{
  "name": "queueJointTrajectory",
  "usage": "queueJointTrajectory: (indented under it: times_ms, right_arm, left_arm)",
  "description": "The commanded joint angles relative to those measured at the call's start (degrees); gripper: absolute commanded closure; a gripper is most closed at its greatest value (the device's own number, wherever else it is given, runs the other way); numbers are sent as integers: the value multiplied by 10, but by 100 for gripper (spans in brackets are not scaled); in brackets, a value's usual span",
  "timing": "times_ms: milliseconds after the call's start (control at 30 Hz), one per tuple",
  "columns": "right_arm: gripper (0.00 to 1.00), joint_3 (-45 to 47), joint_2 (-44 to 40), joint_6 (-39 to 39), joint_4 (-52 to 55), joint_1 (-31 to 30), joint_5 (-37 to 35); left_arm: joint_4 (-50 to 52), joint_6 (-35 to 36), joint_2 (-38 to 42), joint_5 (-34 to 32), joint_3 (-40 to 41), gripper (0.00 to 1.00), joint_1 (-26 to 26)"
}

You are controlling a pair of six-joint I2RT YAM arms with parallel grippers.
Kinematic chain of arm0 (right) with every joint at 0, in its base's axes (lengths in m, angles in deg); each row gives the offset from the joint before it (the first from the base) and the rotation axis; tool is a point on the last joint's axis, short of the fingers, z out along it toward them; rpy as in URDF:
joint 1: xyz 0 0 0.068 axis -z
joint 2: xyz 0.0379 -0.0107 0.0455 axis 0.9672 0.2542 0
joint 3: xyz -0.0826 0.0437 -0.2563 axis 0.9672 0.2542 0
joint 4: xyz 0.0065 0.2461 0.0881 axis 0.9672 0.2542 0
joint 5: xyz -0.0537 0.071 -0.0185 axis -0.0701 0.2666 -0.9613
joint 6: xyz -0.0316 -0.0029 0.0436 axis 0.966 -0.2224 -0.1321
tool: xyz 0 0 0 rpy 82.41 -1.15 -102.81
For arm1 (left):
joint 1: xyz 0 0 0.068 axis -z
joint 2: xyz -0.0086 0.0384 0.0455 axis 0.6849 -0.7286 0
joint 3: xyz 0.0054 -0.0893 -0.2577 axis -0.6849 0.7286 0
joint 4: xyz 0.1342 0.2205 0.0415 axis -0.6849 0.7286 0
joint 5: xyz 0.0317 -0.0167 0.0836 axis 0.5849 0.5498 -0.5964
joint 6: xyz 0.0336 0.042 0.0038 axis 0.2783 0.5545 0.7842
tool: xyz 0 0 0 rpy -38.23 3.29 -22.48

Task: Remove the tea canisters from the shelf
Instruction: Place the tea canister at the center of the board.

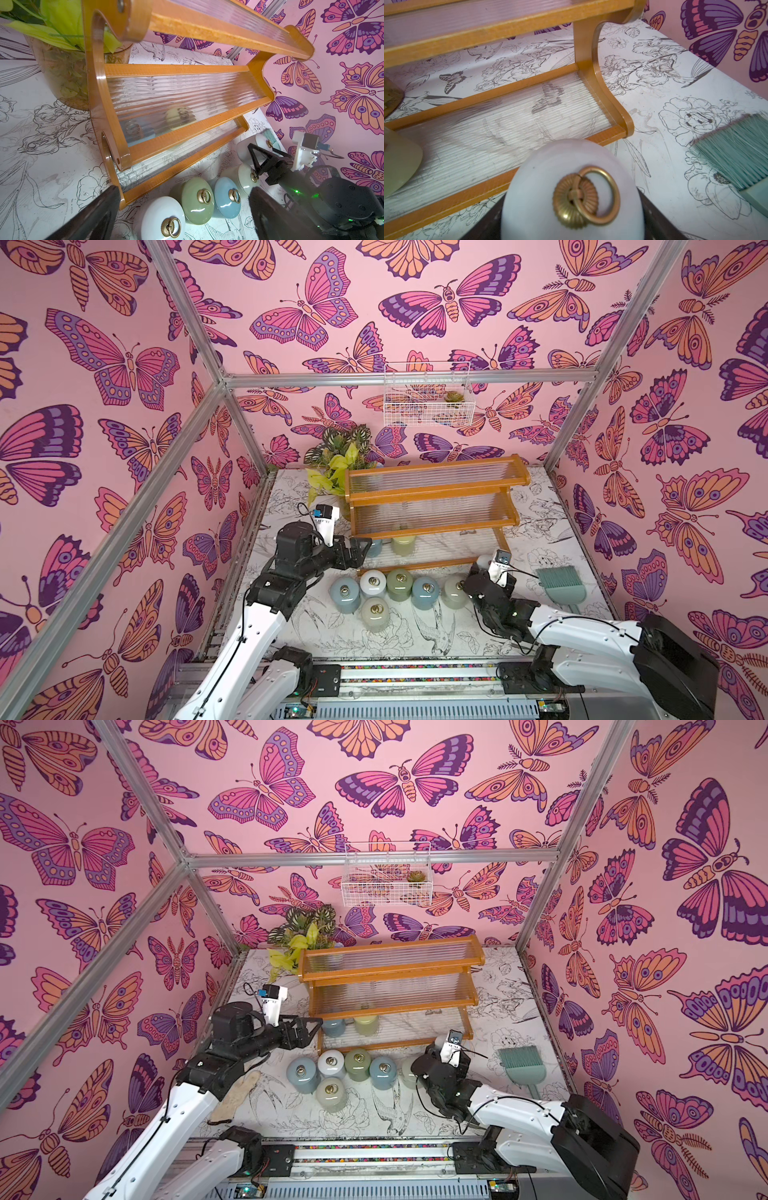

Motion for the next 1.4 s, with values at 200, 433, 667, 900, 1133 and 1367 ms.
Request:
queueJointTrajectory:
  times_ms: [200, 433, 667, 900, 1133, 1367]
  right_arm:
    - [43, 9, -2, -77, 124, -6, -76]
    - [33, 10, 19, -84, 115, -6, -70]
    - [15, -3, 7, -100, 156, -5, -79]
    - [1, -18, -32, -74, 178, -6, -87]
    - [1, -65, -45, 57, 126, -13, -84]
    - [1, -118, 8, 286, -64, -18, 69]
  left_arm:
    - [-12, 8, -10, 16, -20, 0, 4]
    - [-12, 7, -2, 13, -17, 0, 3]
    - [-12, 6, 1, 13, -14, 0, 3]
    - [-12, 5, 3, 13, -13, 0, 3]
    - [-12, 3, 0, 8, -13, 0, 4]
    - [-12, -2, -7, 3, -14, 0, 3]
